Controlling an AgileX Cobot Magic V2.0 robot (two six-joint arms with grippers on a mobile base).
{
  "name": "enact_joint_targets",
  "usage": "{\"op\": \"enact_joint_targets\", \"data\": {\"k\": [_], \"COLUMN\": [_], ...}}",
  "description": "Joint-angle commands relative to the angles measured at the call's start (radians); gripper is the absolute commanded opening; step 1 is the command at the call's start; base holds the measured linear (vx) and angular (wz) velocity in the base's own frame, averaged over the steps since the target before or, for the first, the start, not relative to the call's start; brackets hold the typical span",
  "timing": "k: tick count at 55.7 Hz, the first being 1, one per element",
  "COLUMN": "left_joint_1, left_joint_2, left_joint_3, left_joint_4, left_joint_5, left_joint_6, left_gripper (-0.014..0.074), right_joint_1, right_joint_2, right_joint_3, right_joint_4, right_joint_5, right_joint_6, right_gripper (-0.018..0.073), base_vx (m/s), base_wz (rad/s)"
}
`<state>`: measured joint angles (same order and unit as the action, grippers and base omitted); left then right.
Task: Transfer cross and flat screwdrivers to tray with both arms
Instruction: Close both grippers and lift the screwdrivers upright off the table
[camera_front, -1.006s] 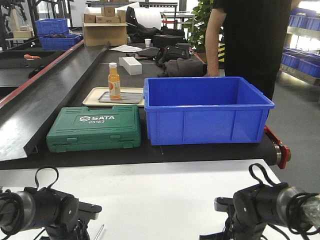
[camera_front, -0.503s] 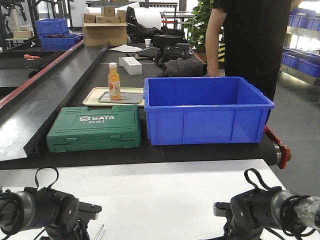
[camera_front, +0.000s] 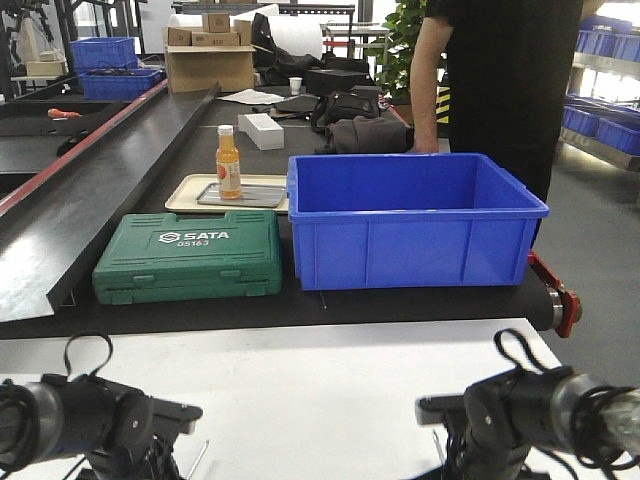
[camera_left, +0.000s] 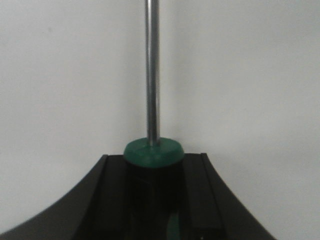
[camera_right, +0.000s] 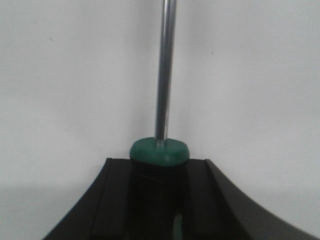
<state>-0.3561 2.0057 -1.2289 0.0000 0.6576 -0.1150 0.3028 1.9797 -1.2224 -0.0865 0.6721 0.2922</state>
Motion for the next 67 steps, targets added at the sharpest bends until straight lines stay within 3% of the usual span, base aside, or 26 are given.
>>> {"op": "enact_joint_targets", "data": {"k": [1, 7, 18, 33, 38, 49, 55, 67], "left_joint_1": [-0.005, -0.001, 0.007, 0.007, 0.007, 0.007, 0.007, 0.007], "left_joint_2": [-0.166, -0.282, -0.480, -0.840, -0.952, -1.129, -1.158, -1.156], "left_joint_3": [-0.026, -0.026, -0.014, 0.173, 0.237, 0.315, 0.335, 0.341], "left_joint_4": [0.000, 0.040, 0.160, 0.320, 0.327, 0.328, 0.327, 0.327], "left_joint_5": [-0.081, -0.119, -0.142, -0.235, -0.240, -0.226, -0.203, -0.181], "left_joint_6": [-0.013, -0.034, -0.175, -0.325, -0.325, -0.325, -0.325, -0.325], "left_gripper": [0.0000, 0.0000, 0.0000, 0.0000, 0.0000, 0.0001, 0.0001, 0.0001], "right_joint_1": [-0.005, -0.005, -0.005, -0.005, -0.005, 0.052, 0.069, 0.064], "right_joint_2": [-0.145, -0.257, -0.448, -0.626, -0.677, -0.872, -0.944, -0.962], "right_joint_3": [-0.024, -0.019, -0.019, -0.019, 0.014, 0.219, 0.284, 0.295], "right_joint_4": [-0.014, -0.027, -0.036, -0.008, 0.028, 0.065, 0.076, 0.073], "right_joint_5": [-0.062, -0.092, -0.106, -0.132, -0.121, -0.273, -0.313, -0.262], "right_joint_6": [-0.025, -0.070, -0.109, -0.153, -0.183, -0.245, -0.234, -0.232], "right_gripper": [-0.0011, -0.0011, -0.0011, -0.0008, -0.0008, -0.0008, -0.0008, -0.0008], "base_vx": [0.00, 0.00, 0.00, 0.00, 0.00, 0.00, 0.00, 0.00], "base_wz": [0.00, 0.00, 0.00, 0.00, 0.00, 0.00, 0.00, 0.00]}}
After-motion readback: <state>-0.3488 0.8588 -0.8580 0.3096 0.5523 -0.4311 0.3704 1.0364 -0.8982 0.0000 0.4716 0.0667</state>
